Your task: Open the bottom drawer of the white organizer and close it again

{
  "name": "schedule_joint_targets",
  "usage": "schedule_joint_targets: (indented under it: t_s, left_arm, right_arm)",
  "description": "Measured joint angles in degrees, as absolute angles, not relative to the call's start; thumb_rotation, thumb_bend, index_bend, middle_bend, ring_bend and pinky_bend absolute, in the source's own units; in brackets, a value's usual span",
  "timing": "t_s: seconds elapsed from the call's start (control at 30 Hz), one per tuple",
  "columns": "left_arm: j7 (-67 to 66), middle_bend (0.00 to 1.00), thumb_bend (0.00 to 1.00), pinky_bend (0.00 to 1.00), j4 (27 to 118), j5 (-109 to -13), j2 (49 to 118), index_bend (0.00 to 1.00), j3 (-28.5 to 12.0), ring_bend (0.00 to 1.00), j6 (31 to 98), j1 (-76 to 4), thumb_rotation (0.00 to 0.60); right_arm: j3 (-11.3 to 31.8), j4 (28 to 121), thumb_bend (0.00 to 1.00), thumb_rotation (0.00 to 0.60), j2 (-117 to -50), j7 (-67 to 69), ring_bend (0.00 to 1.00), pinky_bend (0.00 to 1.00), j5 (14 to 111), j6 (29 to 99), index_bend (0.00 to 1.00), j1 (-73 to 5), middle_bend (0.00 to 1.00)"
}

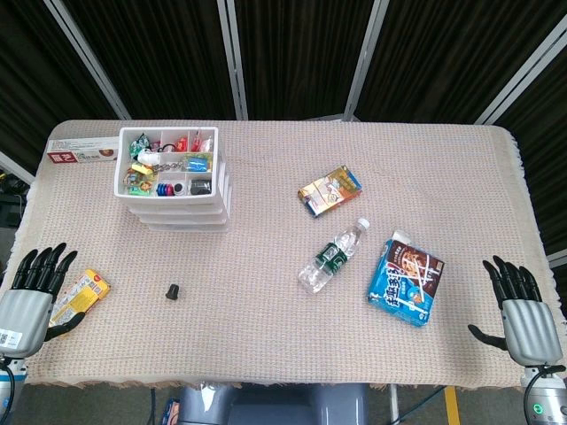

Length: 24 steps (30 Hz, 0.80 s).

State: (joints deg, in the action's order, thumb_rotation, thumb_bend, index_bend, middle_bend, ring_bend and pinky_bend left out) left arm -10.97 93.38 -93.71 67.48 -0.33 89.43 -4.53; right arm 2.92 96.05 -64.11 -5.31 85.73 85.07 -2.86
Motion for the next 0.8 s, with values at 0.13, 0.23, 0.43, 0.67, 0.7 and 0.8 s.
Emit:
schedule_joint_targets:
  t_s: [0.13,0.23,0.43,0.67,0.7,0.8]
  left_arm:
    - [-10.91,0.00,0.13,0.00,93.39,-93.59,67.45,0.00,-0.37,0.00,89.41,-4.52,0.600]
    - [-10.81,0.00,0.13,0.00,93.39,-93.47,67.39,0.00,-0.39,0.00,89.38,-4.51,0.600]
    - [-10.74,0.00,0.13,0.00,93.42,-93.50,67.33,0.00,-0.37,0.00,89.42,-4.47,0.600]
    - [-10.54,0.00,0.13,0.00,93.18,-93.46,67.42,0.00,-0.41,0.00,89.24,-4.58,0.600]
    - [-10.54,0.00,0.13,0.00,93.12,-93.47,67.44,0.00,-0.42,0.00,89.21,-4.62,0.600]
    - [-10.23,0.00,0.14,0.00,93.05,-93.72,67.57,0.00,-0.49,0.00,89.31,-4.73,0.600]
  right_arm:
    - [2.92,96.04,0.01,0.600,-64.13,-5.35,0.00,0.00,85.82,85.13,0.05,-2.87,0.00]
    - [2.91,96.04,0.01,0.600,-64.15,-5.40,0.00,0.00,85.88,85.22,0.05,-2.84,0.00]
    - [2.88,96.05,0.01,0.600,-64.12,-5.39,0.00,0.00,86.08,85.54,0.05,-2.71,0.00]
    - [2.96,96.08,0.01,0.600,-64.26,-5.72,0.00,0.00,85.87,85.28,0.05,-2.85,0.00]
    - [2.97,96.09,0.01,0.600,-64.28,-5.76,0.00,0.00,85.83,85.22,0.05,-2.87,0.00]
    - [3.00,96.08,0.01,0.600,-64.34,-5.82,0.00,0.00,85.64,84.98,0.05,-2.96,0.00]
